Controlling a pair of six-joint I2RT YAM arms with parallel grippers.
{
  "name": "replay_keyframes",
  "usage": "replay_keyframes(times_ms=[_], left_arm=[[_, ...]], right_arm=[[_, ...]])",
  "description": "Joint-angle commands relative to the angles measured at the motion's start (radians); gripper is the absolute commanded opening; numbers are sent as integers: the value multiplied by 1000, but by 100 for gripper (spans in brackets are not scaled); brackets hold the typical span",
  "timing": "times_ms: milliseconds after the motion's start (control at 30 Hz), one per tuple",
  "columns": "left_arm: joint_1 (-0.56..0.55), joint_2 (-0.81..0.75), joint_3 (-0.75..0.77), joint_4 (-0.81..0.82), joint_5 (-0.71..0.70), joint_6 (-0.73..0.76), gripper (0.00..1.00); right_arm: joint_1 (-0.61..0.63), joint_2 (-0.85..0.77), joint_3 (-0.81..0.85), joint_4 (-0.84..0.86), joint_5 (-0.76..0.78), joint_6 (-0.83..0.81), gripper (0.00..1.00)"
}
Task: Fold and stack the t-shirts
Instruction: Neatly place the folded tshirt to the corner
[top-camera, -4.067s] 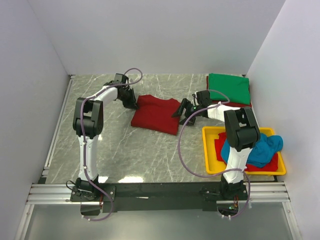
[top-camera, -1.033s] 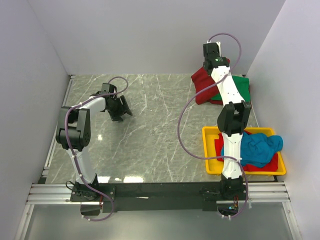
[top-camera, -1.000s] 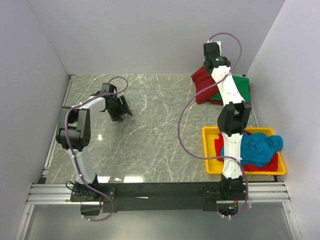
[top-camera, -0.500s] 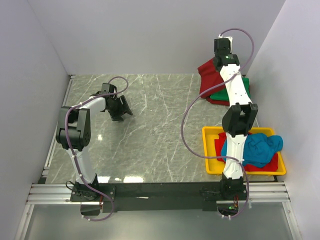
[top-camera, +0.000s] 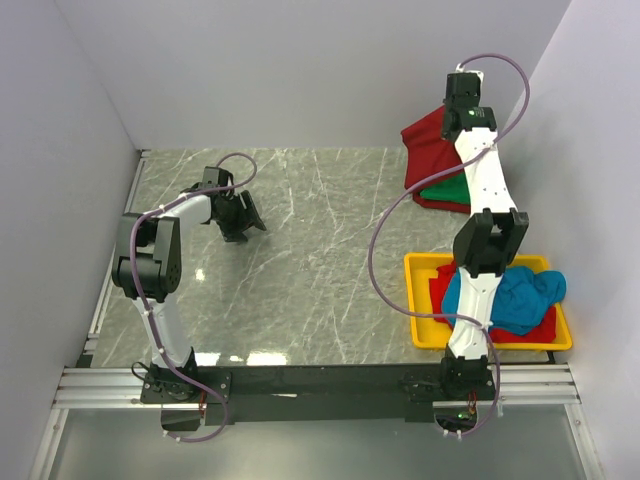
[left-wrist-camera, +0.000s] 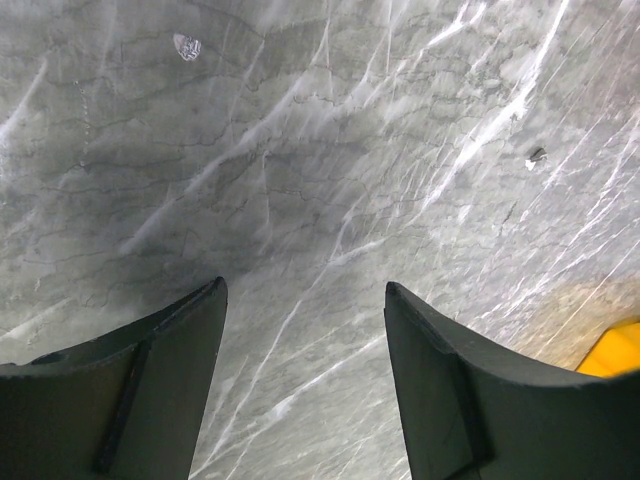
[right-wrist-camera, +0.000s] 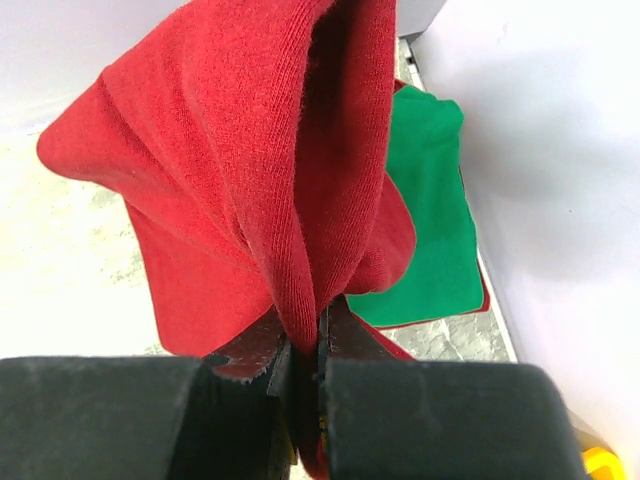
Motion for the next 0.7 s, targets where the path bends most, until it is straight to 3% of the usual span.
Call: replay_keyframes(times_ms=[0, 667], left_arm=[[-2, 17, -28, -16, -1, 15, 71], [-2, 31, -16, -30, 13, 33, 71]], right_arm=[[-17, -85, 23, 47, -6, 20, 0], [-77, 13, -8, 60, 33, 10, 0]])
